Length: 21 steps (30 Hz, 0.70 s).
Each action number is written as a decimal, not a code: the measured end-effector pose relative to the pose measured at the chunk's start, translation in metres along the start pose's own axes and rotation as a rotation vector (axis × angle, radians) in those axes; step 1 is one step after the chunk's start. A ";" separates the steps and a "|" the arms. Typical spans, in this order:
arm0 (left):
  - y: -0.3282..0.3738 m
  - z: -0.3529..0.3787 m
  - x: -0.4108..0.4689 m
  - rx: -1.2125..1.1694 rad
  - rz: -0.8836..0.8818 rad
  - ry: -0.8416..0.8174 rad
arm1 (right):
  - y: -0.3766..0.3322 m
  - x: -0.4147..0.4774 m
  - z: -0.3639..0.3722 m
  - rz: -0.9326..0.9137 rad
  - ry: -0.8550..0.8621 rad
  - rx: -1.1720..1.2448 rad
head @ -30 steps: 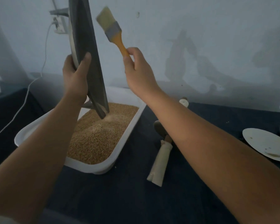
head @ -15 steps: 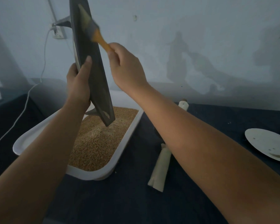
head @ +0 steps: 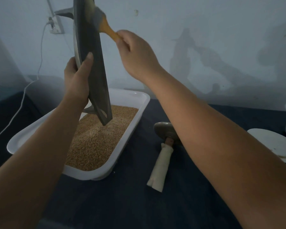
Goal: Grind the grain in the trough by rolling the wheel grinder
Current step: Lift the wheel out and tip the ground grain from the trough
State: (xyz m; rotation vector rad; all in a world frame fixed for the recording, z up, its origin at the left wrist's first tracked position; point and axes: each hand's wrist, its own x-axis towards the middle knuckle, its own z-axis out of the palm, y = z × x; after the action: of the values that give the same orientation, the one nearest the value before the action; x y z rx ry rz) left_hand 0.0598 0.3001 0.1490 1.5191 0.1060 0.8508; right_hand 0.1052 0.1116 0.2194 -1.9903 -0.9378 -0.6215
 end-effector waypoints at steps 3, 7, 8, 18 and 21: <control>0.005 0.004 0.001 -0.046 0.002 0.001 | 0.005 -0.016 0.014 -0.062 -0.302 -0.124; 0.013 -0.001 0.005 -0.023 0.041 0.011 | 0.027 -0.048 0.005 -0.163 -0.632 -0.377; 0.013 -0.003 0.006 -0.007 0.072 -0.010 | 0.033 -0.052 -0.001 -0.154 -0.683 -0.418; 0.016 0.004 0.005 0.051 0.211 -0.073 | 0.029 -0.063 0.000 -0.136 -0.631 -0.356; 0.019 -0.002 0.008 0.092 0.268 -0.071 | 0.039 -0.074 -0.012 -0.173 -0.708 -0.520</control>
State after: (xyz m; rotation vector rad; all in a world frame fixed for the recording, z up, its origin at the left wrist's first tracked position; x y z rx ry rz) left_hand 0.0565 0.3023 0.1689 1.6720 -0.1154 1.0135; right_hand 0.0908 0.0585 0.1553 -2.6939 -1.4915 -0.2482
